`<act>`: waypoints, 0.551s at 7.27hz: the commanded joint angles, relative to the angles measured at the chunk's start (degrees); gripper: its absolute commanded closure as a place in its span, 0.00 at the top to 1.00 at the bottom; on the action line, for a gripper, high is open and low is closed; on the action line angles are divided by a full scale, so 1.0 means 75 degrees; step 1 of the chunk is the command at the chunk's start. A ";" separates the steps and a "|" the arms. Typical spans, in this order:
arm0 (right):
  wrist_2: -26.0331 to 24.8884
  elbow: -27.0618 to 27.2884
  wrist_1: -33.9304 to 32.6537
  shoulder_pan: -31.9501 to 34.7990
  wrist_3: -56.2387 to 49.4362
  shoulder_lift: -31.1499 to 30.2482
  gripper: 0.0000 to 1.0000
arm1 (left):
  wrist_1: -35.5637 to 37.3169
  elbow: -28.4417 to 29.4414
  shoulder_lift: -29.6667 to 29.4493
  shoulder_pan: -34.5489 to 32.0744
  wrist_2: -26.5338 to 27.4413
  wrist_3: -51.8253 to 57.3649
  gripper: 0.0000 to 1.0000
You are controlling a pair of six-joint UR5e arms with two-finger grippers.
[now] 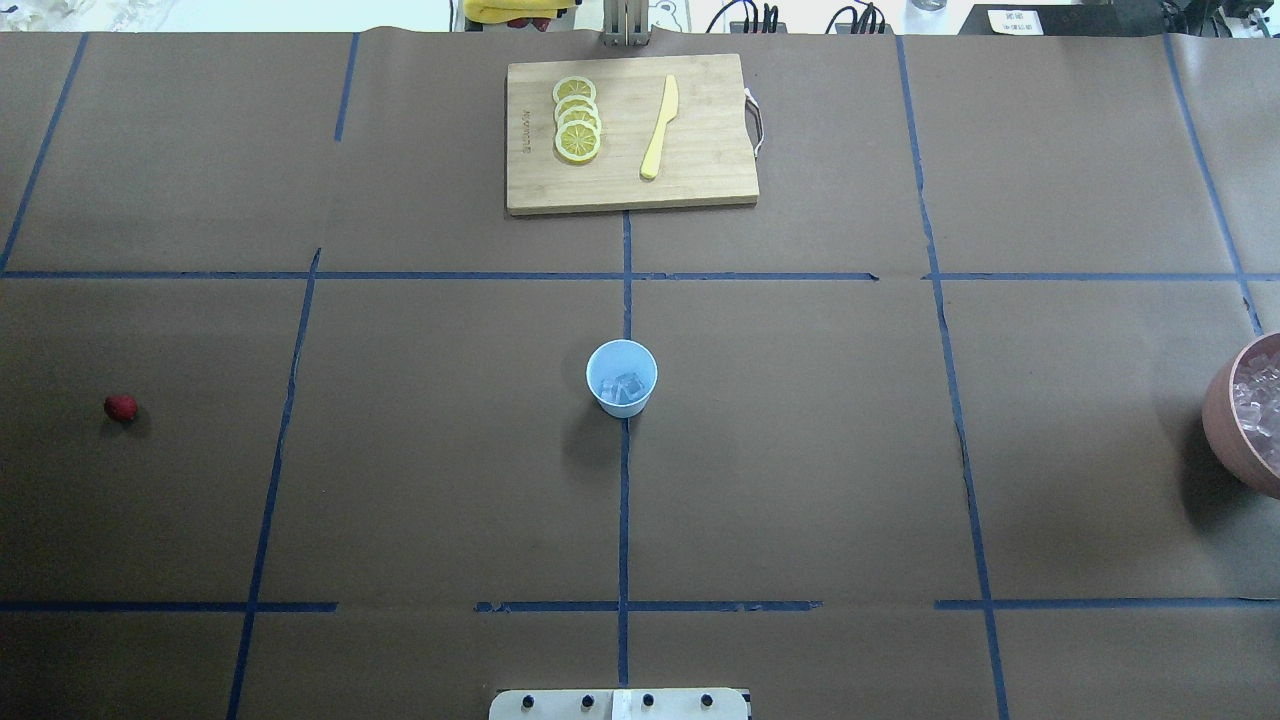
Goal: Put ice and strawberries in cup
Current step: 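Lift the ice cube and carry it with the right gripper toward the cup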
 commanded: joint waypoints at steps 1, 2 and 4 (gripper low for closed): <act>-0.0003 -0.0001 0.0012 0.0012 -0.0011 -0.0018 0.17 | 0.0000 0.0000 0.0000 0.0000 0.0000 0.0000 1.00; -0.0003 0.0011 0.0023 0.0024 -0.0011 -0.0030 0.03 | 0.0000 0.0000 0.0000 0.0012 0.0000 0.0000 1.00; 0.0043 0.0069 0.0012 0.0257 -0.0011 -0.0006 0.00 | 0.0000 0.0000 0.0000 0.0000 0.0000 0.0000 1.00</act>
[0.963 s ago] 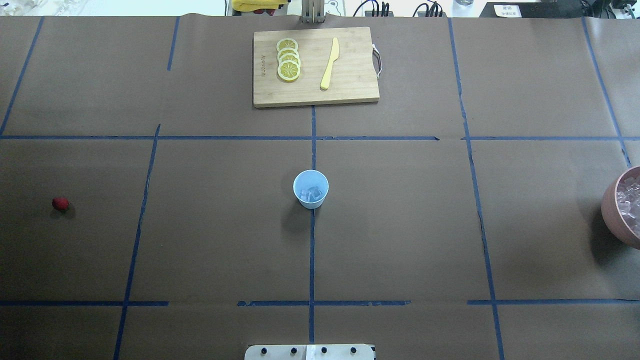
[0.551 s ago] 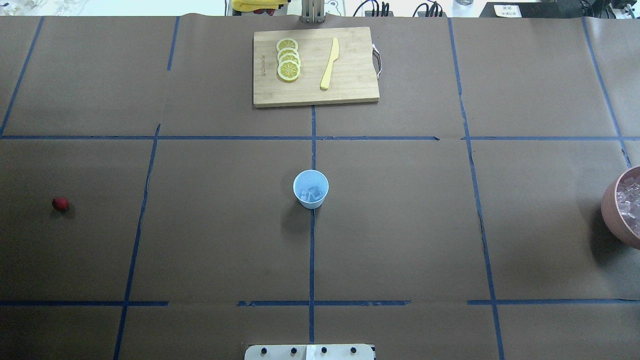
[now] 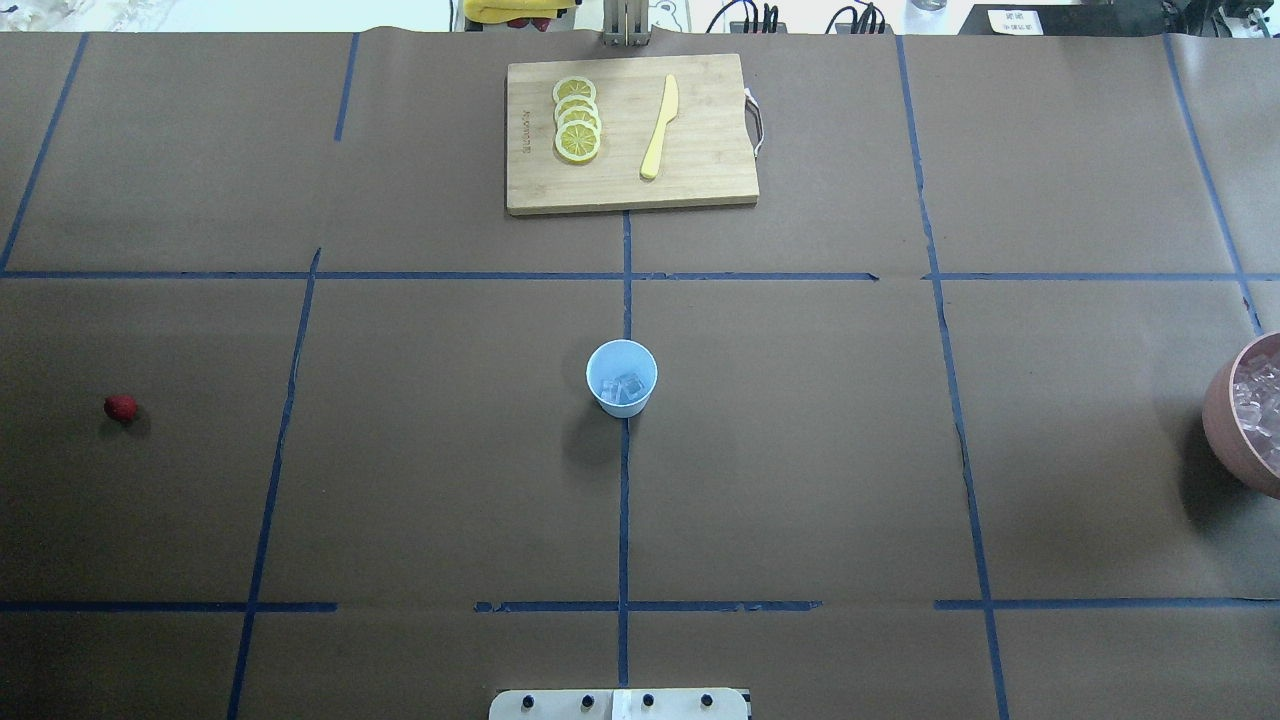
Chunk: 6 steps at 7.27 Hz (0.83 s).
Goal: Put ice and strawberries in cup
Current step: 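Lift the ice cube and carry it with the right gripper toward the cup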
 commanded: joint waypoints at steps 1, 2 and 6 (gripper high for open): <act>0.0171 0.0118 -0.0014 0.0488 0.0000 0.0018 0.00 | 0.0000 0.0000 0.0000 -0.0004 0.0000 0.0000 1.00; 0.0347 0.0351 -0.0015 0.0828 0.0000 0.0006 0.00 | 0.0000 0.0000 0.0000 -0.0004 0.0000 0.0000 1.00; 0.0630 0.1546 -0.2487 0.1406 0.0268 0.1778 0.00 | 0.0012 0.0011 0.0012 -0.0004 -0.0047 0.0000 1.00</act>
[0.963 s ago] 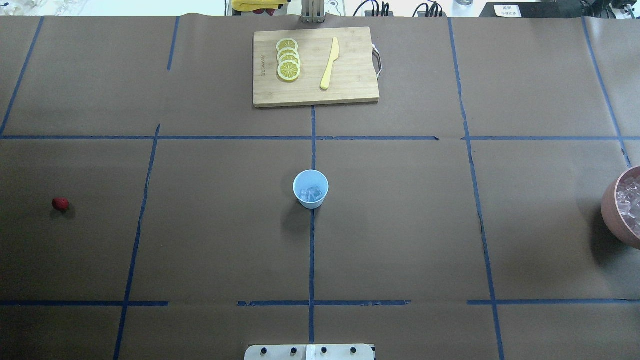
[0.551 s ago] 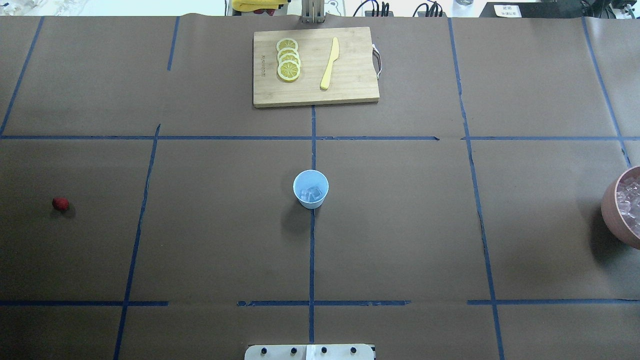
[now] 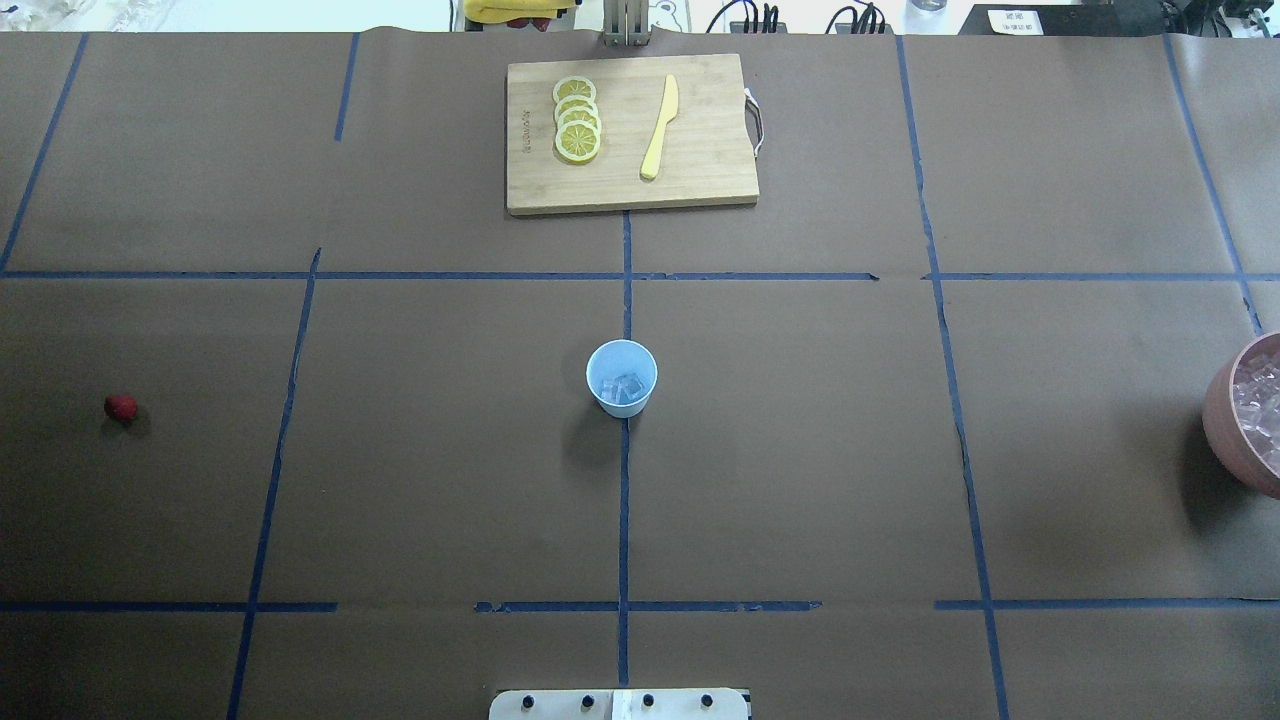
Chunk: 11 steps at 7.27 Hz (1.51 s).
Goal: Put ice and strawberries in cup
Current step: 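Lift the ice cube and carry it with the right gripper toward the cup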
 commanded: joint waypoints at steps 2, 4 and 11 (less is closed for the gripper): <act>0.0020 0.0773 -0.3598 -0.0392 0.1190 0.3069 0.00 | -0.0043 -0.0007 0.0125 0.0012 -0.0005 0.0000 1.00; -0.0073 0.0811 -0.4463 -0.1806 0.3494 0.4703 0.00 | -0.0066 -0.0007 0.0126 0.0024 0.0006 0.0000 1.00; -0.3353 -0.0158 -0.4337 -0.6358 0.8789 0.7483 0.00 | -0.0905 -0.0101 0.0043 0.1426 0.0089 -0.1189 1.00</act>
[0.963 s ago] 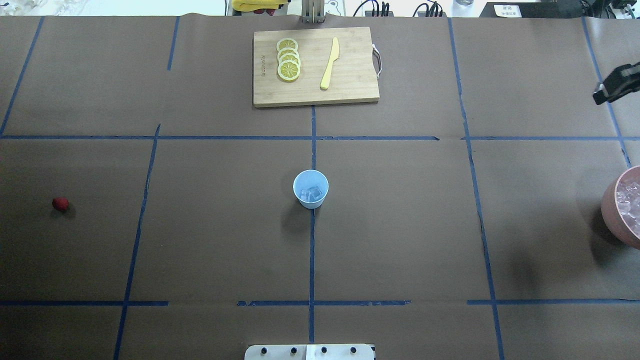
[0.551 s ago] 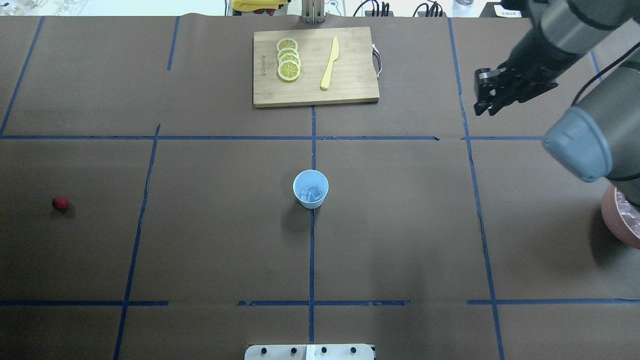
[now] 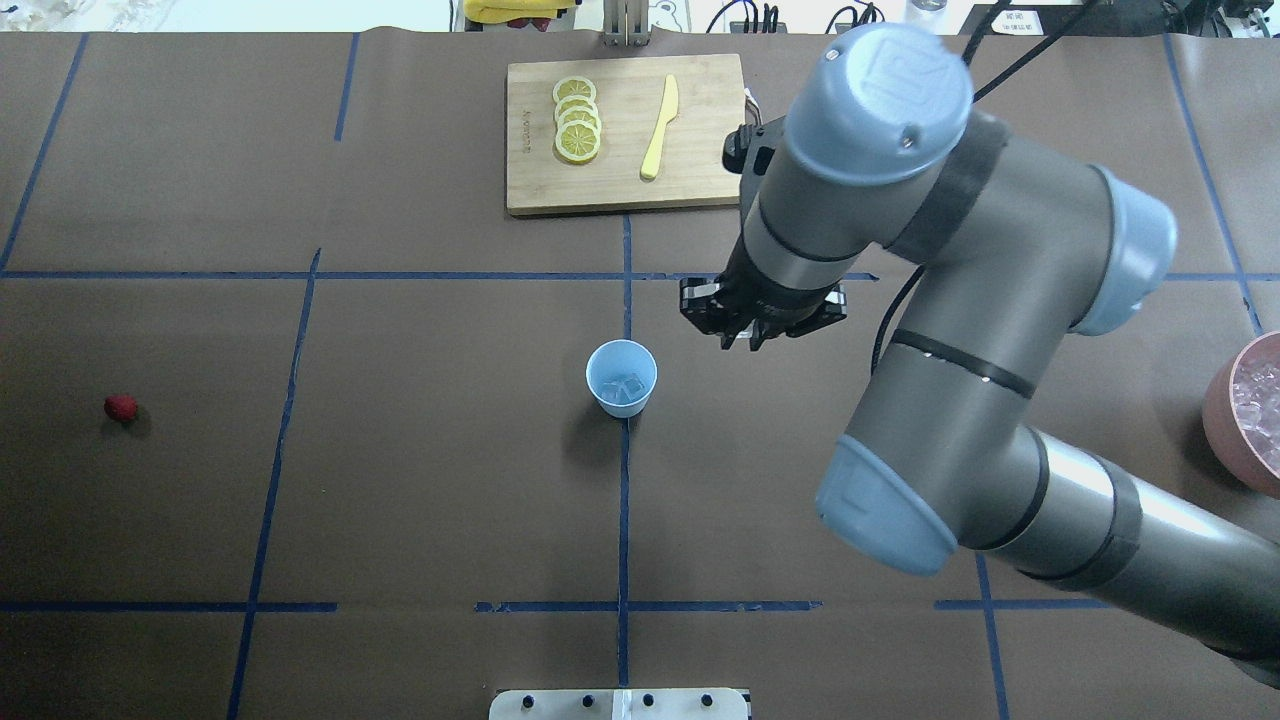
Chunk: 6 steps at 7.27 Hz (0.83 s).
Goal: Put ice and strawberries in cup
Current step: 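Lower the ice cube over the light-blue cup and open the right gripper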
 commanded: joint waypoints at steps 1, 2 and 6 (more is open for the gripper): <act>-0.0702 -0.1000 0.0524 -0.0650 0.0377 0.0611 0.00 | -0.0911 -0.0005 0.0001 0.0696 0.0045 -0.1289 1.00; -0.0764 -0.1435 0.0830 -0.0664 0.0377 0.0822 0.00 | -0.1114 0.0030 -0.0104 0.1117 0.0208 -0.1725 1.00; -0.0788 -0.2491 0.1697 -0.0664 0.0377 0.1174 0.01 | -0.1127 0.0042 -0.0386 0.1391 0.0385 -0.2175 1.00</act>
